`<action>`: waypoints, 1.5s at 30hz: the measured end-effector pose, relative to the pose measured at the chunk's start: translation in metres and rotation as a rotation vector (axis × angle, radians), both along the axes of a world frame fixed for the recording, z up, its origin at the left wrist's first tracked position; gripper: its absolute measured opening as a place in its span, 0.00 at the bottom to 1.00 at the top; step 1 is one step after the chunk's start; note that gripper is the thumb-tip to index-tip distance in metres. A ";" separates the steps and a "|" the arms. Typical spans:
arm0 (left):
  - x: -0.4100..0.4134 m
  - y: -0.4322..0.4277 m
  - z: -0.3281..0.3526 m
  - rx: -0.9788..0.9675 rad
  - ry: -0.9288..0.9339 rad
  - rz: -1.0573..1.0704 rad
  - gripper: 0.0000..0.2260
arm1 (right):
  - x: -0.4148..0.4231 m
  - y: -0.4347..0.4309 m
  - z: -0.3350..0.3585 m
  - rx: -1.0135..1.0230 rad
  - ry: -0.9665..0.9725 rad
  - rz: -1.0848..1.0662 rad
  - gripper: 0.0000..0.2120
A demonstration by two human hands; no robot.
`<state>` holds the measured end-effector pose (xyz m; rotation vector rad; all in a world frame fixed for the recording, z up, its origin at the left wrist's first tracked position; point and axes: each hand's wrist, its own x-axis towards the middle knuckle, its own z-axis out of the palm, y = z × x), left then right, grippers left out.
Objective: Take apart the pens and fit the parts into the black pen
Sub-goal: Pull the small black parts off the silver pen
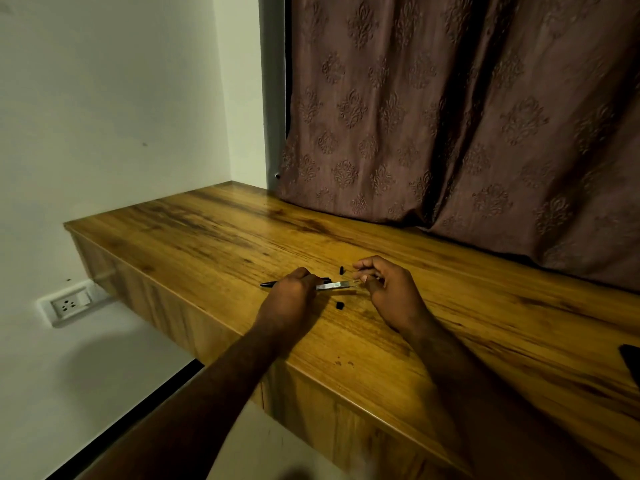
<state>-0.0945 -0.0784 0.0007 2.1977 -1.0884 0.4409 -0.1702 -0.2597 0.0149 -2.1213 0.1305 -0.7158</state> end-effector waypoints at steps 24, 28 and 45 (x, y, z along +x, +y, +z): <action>0.001 0.000 -0.003 -0.041 -0.048 0.029 0.11 | -0.006 -0.014 -0.003 0.426 0.114 0.048 0.02; 0.001 0.000 -0.001 -0.045 -0.035 0.019 0.11 | -0.006 -0.015 -0.003 0.406 0.108 0.055 0.03; 0.003 0.001 -0.002 -0.075 -0.012 0.033 0.12 | -0.007 -0.023 0.001 0.529 0.018 -0.010 0.09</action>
